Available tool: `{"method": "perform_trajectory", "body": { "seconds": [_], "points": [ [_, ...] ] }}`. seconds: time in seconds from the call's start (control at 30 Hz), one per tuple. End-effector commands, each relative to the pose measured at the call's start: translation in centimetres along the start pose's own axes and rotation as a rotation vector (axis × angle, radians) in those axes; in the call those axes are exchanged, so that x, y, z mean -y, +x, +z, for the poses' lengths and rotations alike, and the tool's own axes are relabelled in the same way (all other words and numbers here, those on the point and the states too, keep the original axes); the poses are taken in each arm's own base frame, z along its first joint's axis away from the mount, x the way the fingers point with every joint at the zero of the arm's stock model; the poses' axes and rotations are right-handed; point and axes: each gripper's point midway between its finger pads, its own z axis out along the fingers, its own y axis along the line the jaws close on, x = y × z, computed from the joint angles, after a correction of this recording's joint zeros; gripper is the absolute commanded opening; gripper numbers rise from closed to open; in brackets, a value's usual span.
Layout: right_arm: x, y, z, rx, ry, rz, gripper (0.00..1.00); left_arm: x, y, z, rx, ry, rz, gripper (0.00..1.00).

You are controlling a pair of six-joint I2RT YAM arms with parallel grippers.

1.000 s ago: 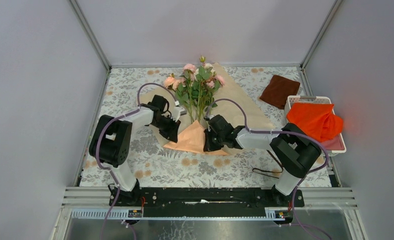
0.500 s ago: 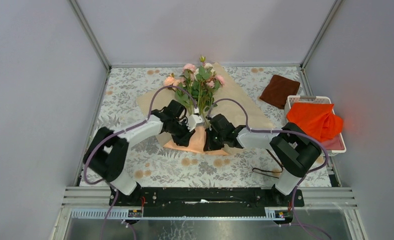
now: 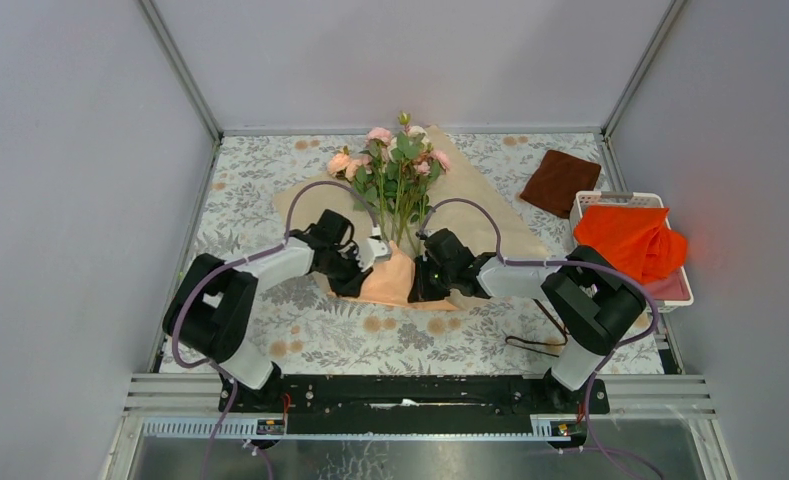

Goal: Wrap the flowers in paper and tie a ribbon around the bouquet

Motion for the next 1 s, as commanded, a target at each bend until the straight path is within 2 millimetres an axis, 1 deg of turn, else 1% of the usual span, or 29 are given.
{"method": "perform_trajectory", "body": {
  "seconds": [0.0,0.13,0.17,0.23,0.3,0.33,0.4,0.43,0.47,0.5,0.53,0.57,0.6,0.63,0.67,0.7,0.73,0.77,0.83,0.9,0.97],
  "points": [
    [5.8,4.7,-0.3,-0.137,0.206,0.022,0.00,-1.1,10.4,-2.3,-0.293,-0.055,-0.066,0.19],
    [6.0,4.8,-0.4,-0.143,0.212,0.017,0.00,-1.4,14.1,-3.6,-0.403,-0.076,-0.055,0.19],
    [6.0,4.8,-0.5,-0.142,0.214,0.016,0.00,-1.4,14.7,-3.8,-0.419,-0.082,-0.051,0.19],
    [6.0,4.7,-0.5,-0.140,0.215,0.014,0.00,-1.3,15.6,-4.4,-0.432,-0.083,-0.056,0.19],
    [6.0,4.8,-0.5,-0.143,0.214,0.014,0.00,-1.8,15.3,-5.4,-0.410,-0.103,-0.068,0.19],
    [6.0,4.8,-0.4,-0.147,0.213,0.013,0.00,-2.4,14.8,-6.0,-0.393,-0.123,-0.079,0.19],
    [5.8,4.8,-0.2,-0.156,0.204,0.007,0.00,-4.1,12.4,-7.3,-0.337,-0.189,-0.101,0.19],
    [5.7,4.8,-0.1,-0.162,0.197,0.004,0.00,-4.8,10.8,-8.0,-0.295,-0.219,-0.113,0.19],
    [5.6,4.9,0.0,-0.168,0.190,0.004,0.00,-5.5,8.6,-8.8,-0.238,-0.246,-0.123,0.19],
    [5.4,4.8,0.0,-0.168,0.185,0.005,0.00,-5.7,6.5,-9.4,-0.184,-0.258,-0.124,0.19],
    [5.3,4.7,0.0,-0.167,0.180,0.008,0.00,-5.4,4.2,-9.7,-0.130,-0.256,-0.102,0.19],
    [5.2,4.7,0.0,-0.165,0.176,0.010,0.00,-4.6,2.3,-9.6,-0.093,-0.239,-0.059,0.19],
    [5.1,4.6,-0.1,-0.162,0.174,0.013,0.00,-3.1,0.6,-9.0,-0.068,-0.207,0.008,0.20],
    [5.0,4.6,-0.1,-0.159,0.172,0.013,0.00,-1.4,-0.5,-8.0,-0.054,-0.165,0.081,0.22],
    [5.0,4.5,-0.2,-0.156,0.172,0.014,0.00,0.4,-1.3,-6.7,-0.052,-0.122,0.155,0.24],
    [5.0,4.5,-0.2,-0.158,0.173,0.015,0.00,1.6,-1.4,-5.3,-0.063,-0.099,0.226,0.25],
    [5.0,4.5,-0.2,-0.159,0.173,0.015,0.00,2.3,-1.3,-4.1,-0.080,-0.089,0.285,0.25],
    [4.9,4.5,-0.1,-0.161,0.171,0.017,0.00,2.6,-1.2,-3.1,-0.092,-0.089,0.329,0.25],
    [4.8,4.6,-0.1,-0.168,0.162,0.021,0.00,1.5,-1.3,-1.8,-0.095,-0.119,0.343,0.24],
    [4.8,4.8,-0.1,-0.174,0.160,0.022,0.00,0.2,-1.3,-1.1,-0.117,-0.162,0.348,0.23],
    [5.1,4.9,-0.3,-0.175,0.164,0.029,0.00,-0.8,-0.6,-0.6,-0.150,-0.198,0.361,0.23]
  ]
}}
